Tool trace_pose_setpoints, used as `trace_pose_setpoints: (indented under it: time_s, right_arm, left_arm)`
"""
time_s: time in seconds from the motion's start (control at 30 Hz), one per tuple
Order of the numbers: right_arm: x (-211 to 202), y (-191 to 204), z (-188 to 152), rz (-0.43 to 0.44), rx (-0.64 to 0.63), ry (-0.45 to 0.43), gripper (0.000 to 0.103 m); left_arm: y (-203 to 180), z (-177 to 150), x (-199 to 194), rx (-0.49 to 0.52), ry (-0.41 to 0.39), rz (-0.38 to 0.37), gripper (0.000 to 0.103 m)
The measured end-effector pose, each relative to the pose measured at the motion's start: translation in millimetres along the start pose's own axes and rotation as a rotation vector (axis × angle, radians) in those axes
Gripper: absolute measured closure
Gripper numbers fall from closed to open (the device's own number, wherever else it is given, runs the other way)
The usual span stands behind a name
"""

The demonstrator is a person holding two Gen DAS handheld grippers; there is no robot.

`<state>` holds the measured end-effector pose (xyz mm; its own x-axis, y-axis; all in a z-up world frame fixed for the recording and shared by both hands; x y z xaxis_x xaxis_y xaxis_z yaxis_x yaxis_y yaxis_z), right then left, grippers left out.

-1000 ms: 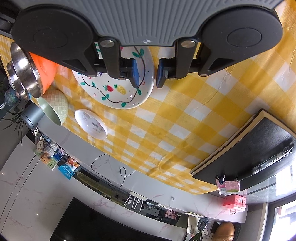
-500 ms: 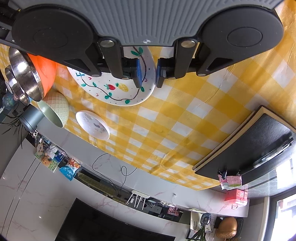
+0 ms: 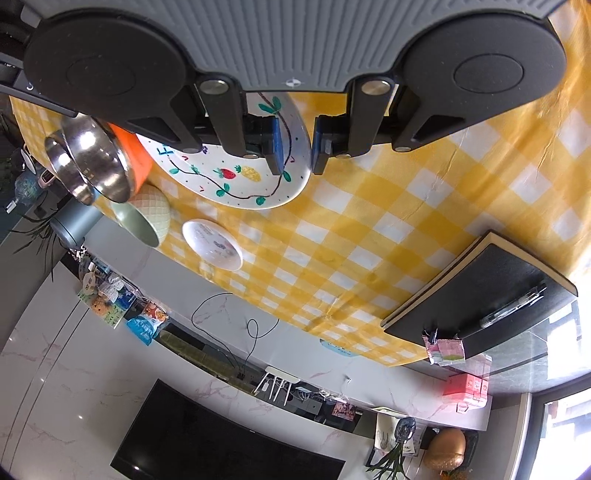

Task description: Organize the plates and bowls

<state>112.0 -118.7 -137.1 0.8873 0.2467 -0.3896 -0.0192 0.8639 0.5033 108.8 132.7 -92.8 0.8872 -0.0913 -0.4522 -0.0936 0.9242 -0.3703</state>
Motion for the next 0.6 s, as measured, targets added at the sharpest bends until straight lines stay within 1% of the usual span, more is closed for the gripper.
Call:
trace_pose_setpoints:
  time_s: [0.27, 0.47, 0.6]
  right_arm:
    - [-45, -18, -2, -0.013, 0.011, 0.019, 0.095]
    - [-69, -39, -7, -0.046, 0.029, 0.031, 0.095]
    - [-80, -48, -12, -0.066, 0.031, 0.04, 0.095]
  left_arm:
    - [-25, -16, -32, 0.019, 0.015, -0.023, 0.086]
    - [-40, -35, -45, 0.036, 0.048, -0.046, 0.086]
    - [-42, -48, -50, 0.035, 0.072, -0.053, 0.086]
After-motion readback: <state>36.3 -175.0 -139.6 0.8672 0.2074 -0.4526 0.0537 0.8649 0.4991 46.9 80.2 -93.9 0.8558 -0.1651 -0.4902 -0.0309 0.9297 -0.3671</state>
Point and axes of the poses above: each gripper's, at about its wrist camera, not at the fingertips, and x roughly the way its jaws point, y to its left, z to its top, the point moved 1 cm from there along x, roughly the way its jaws point, and after that the axes turned 13 degrees about -y, right-handed, at the moved point
